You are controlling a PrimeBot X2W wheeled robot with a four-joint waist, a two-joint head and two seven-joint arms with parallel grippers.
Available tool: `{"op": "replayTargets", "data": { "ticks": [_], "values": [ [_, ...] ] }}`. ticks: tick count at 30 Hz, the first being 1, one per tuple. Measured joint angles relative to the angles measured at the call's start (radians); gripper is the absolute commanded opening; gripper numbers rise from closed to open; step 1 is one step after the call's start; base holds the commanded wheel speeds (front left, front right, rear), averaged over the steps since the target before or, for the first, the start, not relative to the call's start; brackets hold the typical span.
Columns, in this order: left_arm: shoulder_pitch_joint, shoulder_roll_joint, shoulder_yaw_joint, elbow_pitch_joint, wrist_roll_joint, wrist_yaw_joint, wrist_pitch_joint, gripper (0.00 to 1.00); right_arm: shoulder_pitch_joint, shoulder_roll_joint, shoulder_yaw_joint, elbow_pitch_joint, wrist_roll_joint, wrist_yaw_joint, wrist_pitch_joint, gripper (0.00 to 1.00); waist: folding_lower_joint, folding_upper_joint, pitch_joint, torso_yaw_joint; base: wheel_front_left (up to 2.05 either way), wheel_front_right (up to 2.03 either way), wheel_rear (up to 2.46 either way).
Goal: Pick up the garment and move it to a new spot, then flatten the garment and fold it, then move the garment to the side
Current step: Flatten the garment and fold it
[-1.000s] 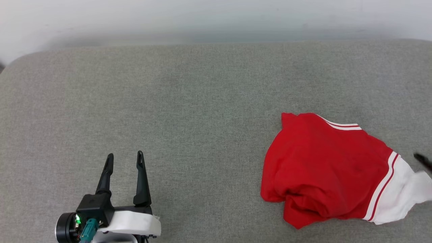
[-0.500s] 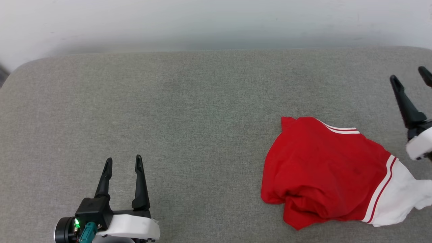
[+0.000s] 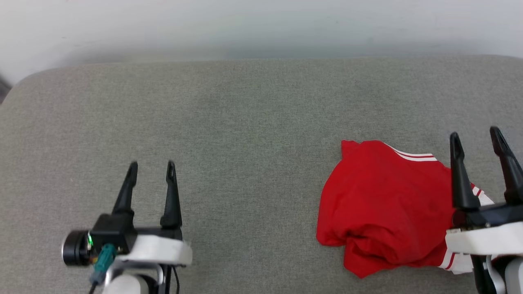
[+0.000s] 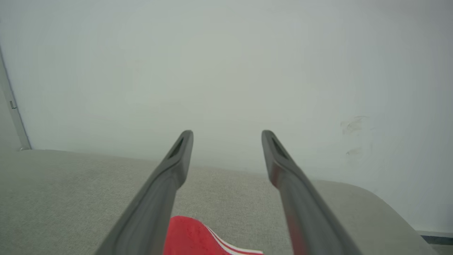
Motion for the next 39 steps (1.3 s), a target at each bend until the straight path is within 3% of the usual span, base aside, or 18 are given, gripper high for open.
{"op": "replayTargets", "data": {
  "ticks": [8, 11, 15, 29, 36, 39],
  "values": [
    [-0.233, 0.083, -0.036, 0.083, 0.035, -0.123, 0.000, 1.00, 0.069, 0.074, -0.052, -0.054, -0.025, 0.000, 0.000, 1.00, 0.0000, 0.0000, 0.018, -0.027, 0.00, 0.00, 0.00],
    [-0.355, 0.130, -0.092, 0.147, 0.041, -0.142, 0.013, 1.00, 0.073, 0.080, -0.053, -0.070, -0.034, 0.000, 0.000, 1.00, 0.0000, 0.0000, 0.031, -0.041, 0.00, 0.00, 0.00],
    [-0.531, 0.173, -0.208, 0.219, -0.002, -0.153, 0.127, 1.00, 0.080, 0.091, -0.053, -0.080, -0.048, 0.000, 0.000, 1.00, 0.0000, 0.0000, 0.055, -0.058, 0.00, 0.00, 0.00],
    [-1.022, 0.315, -0.881, 0.254, -0.589, -0.155, 0.751, 1.00, 0.024, 0.105, -0.007, -0.089, -0.076, 0.000, 0.000, 1.00, 0.0001, 0.0000, 0.175, -0.135, 0.00, 0.00, 0.00],
    [-1.184, 0.348, -1.137, 0.203, -0.816, -0.155, 0.966, 1.00, -0.010, 0.111, 0.016, -0.085, -0.085, 0.000, 0.000, 1.00, 0.0001, 0.0000, 0.235, -0.184, 0.00, 0.00, 0.00],
    [-1.232, 0.355, -1.198, 0.183, -0.862, -0.155, 1.026, 1.00, -0.030, 0.115, 0.026, -0.081, -0.086, 0.000, 0.000, 1.00, 0.0001, 0.0000, 0.258, -0.207, 0.00, 0.00, 0.00]
  ]
}}
